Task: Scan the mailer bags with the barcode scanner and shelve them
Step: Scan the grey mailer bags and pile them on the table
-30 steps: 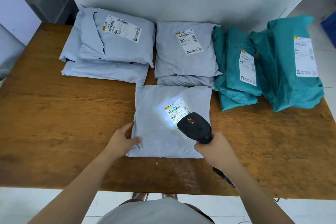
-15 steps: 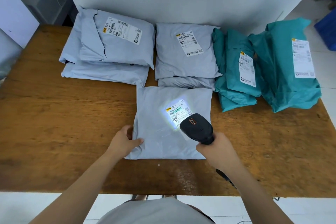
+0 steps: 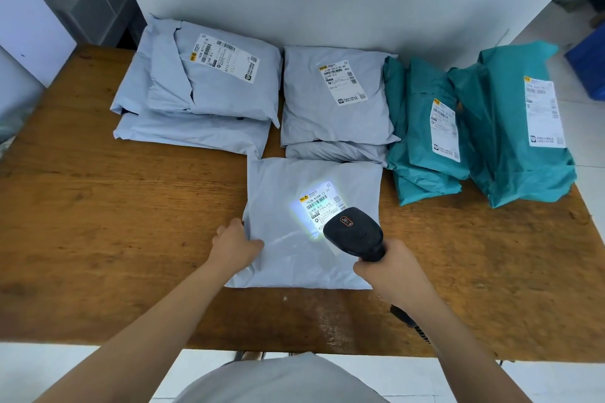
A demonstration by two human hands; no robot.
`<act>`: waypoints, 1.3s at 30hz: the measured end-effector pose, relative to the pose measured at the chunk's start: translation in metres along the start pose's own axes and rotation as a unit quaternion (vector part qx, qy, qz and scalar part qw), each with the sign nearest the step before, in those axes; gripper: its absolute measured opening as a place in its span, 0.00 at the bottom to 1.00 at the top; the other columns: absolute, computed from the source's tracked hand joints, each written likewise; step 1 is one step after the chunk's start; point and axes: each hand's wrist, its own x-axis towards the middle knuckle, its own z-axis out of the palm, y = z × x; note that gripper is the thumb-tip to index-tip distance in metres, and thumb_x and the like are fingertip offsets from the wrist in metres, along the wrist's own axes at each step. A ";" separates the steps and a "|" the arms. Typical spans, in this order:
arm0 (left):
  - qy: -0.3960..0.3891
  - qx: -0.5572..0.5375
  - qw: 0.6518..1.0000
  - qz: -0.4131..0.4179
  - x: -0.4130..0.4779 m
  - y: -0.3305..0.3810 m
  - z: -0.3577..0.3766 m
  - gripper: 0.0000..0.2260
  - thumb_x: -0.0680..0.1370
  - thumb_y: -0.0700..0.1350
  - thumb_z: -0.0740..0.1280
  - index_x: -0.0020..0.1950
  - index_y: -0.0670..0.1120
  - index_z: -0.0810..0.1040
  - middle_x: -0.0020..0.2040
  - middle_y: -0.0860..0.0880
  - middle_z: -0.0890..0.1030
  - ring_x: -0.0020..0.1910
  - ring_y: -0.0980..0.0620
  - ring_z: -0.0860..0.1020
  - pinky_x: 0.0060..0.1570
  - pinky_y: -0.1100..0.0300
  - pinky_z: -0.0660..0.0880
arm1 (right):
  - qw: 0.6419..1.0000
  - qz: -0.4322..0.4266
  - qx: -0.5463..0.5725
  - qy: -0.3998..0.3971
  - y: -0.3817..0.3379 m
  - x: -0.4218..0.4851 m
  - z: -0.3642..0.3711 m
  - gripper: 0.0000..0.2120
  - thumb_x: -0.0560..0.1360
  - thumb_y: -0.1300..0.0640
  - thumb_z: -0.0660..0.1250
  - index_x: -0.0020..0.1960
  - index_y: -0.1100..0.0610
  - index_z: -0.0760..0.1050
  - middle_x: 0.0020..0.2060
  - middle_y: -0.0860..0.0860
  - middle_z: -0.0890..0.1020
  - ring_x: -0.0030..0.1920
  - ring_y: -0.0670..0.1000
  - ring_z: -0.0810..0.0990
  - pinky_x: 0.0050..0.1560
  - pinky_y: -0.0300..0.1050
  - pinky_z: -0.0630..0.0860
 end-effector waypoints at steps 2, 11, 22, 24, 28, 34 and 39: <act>0.002 -0.007 1.000 -0.013 0.001 0.005 0.000 0.26 0.74 0.48 0.67 0.68 0.41 0.64 0.66 0.40 0.67 0.64 0.40 0.69 0.63 0.47 0.71 | 1.000 0.001 0.000 -0.006 -0.002 -0.002 -0.002 0.05 0.69 0.63 0.67 0.40 0.64 0.73 0.27 0.53 0.70 0.30 0.50 0.68 0.29 0.41 0.68; 0.017 -0.157 0.986 -0.056 0.006 0.015 -0.003 0.32 0.71 0.50 0.73 0.68 0.36 0.65 0.64 0.40 0.73 0.62 0.41 0.73 0.53 0.52 0.72 | 1.000 -0.005 -0.002 -0.019 -0.008 -0.004 -0.009 0.06 0.68 0.64 0.65 0.35 0.59 0.68 0.26 0.53 0.68 0.29 0.51 0.66 0.29 0.42 0.65; 0.011 -0.329 0.944 0.015 -0.004 -0.026 -0.072 0.18 0.69 0.42 0.76 0.56 0.44 0.76 0.50 0.48 0.81 0.48 0.47 0.79 0.48 0.51 0.76 | 0.997 -0.024 0.062 0.039 -0.010 0.004 -0.014 0.13 0.68 0.64 0.66 0.30 0.59 0.62 0.19 0.48 0.62 0.26 0.50 0.62 0.28 0.42 0.59; 0.060 -0.341 0.938 -0.019 -0.005 -0.062 -0.109 0.19 0.69 0.41 0.76 0.57 0.42 0.75 0.51 0.46 0.80 0.49 0.44 0.79 0.51 0.48 0.75 | 0.998 -0.026 0.060 0.027 -0.012 0.006 -0.014 0.14 0.68 0.65 0.65 0.30 0.58 0.61 0.18 0.46 0.61 0.26 0.50 0.62 0.28 0.42 0.59; 0.184 -0.281 0.937 -0.092 -0.004 -0.130 -0.174 0.23 0.70 0.42 0.75 0.61 0.36 0.75 0.55 0.40 0.79 0.49 0.40 0.78 0.51 0.46 0.76 | 0.998 -0.027 0.056 -0.012 -0.019 0.010 -0.005 0.12 0.68 0.66 0.65 0.34 0.59 0.63 0.25 0.53 0.63 0.30 0.52 0.62 0.32 0.45 0.60; 0.320 -0.077 0.928 -0.175 0.025 -0.140 -0.200 0.32 0.74 0.43 0.71 0.72 0.36 0.60 0.66 0.33 0.68 0.65 0.32 0.67 0.61 0.39 0.69 | 0.997 -0.052 0.023 -0.051 -0.038 0.015 0.012 0.11 0.69 0.65 0.66 0.32 0.60 0.64 0.26 0.57 0.65 0.28 0.52 0.63 0.32 0.44 0.61; 0.325 -0.038 0.944 0.046 0.052 -0.061 -0.161 0.27 0.73 0.38 0.68 0.71 0.39 0.65 0.66 0.34 0.69 0.66 0.34 0.66 0.65 0.44 0.65 | 0.997 -0.047 0.040 -0.050 -0.049 0.018 0.009 0.10 0.69 0.65 0.66 0.32 0.60 0.66 0.26 0.58 0.66 0.27 0.52 0.65 0.32 0.45 0.63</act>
